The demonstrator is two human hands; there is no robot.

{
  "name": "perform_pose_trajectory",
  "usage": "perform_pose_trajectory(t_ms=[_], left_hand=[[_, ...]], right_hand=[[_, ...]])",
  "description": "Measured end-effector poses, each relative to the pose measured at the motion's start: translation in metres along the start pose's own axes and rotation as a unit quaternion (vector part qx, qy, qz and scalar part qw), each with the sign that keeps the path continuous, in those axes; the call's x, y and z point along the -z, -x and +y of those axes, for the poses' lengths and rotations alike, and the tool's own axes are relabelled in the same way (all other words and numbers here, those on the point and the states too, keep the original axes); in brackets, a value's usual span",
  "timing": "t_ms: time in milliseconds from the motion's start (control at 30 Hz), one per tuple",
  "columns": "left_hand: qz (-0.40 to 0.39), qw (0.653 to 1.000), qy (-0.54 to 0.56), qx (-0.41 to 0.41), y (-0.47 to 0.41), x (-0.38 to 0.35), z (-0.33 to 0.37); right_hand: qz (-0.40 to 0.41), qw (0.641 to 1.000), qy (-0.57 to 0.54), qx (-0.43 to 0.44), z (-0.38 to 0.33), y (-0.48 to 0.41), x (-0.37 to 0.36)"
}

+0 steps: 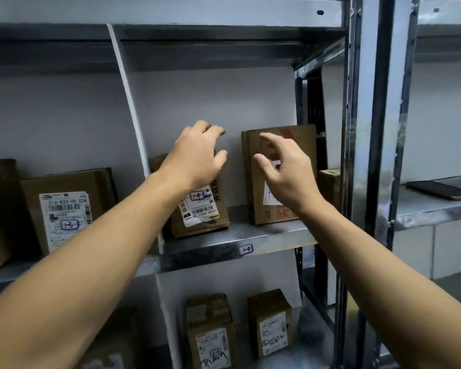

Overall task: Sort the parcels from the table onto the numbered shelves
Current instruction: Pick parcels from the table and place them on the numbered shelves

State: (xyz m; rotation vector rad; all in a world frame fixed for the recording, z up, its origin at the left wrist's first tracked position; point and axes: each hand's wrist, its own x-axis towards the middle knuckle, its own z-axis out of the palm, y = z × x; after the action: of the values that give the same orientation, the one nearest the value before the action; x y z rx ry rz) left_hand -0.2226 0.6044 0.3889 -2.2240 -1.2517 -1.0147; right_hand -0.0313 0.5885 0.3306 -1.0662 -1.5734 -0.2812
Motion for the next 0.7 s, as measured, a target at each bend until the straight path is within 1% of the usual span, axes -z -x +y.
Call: perform_pose_trajectory(t_ms=[133,233,300,400,467,600,700], left_hand=[[-0.034,0.997,-0.039,0.054,0.019,0.008,-0.022],[-0.054,0.995,-0.058,0.064,0.029,0.011,-0.027],[-0.053,0.995,-0.062,0.060,0.032,0.011,-0.026],[-0.052,0.995,-0.056,0.059,0.032,0.012,-0.025],[-0.050,0.995,-0.061,0.062,0.032,0.012,-0.025],[-0.044,0.993,-0.079,0.073,0.035,0.012,-0.029],[-0.056,0.991,-0.088,0.087,0.036,0.013,-0.031]], right_hand=[[-0.073,0.995,-0.054,-0.028,-0.019,0.011,-0.025],[-0.120,0.987,-0.078,-0.075,-0.025,0.014,-0.043],[-0.139,0.979,-0.099,-0.116,-0.029,0.014,-0.054],[-0.150,0.964,-0.140,-0.167,-0.036,0.014,-0.070],[-0.156,0.961,-0.155,-0.170,-0.039,0.015,-0.078],[-0.143,0.957,-0.178,-0.177,-0.036,0.019,-0.084],[-0.134,0.954,-0.187,-0.190,-0.030,0.020,-0.081]])
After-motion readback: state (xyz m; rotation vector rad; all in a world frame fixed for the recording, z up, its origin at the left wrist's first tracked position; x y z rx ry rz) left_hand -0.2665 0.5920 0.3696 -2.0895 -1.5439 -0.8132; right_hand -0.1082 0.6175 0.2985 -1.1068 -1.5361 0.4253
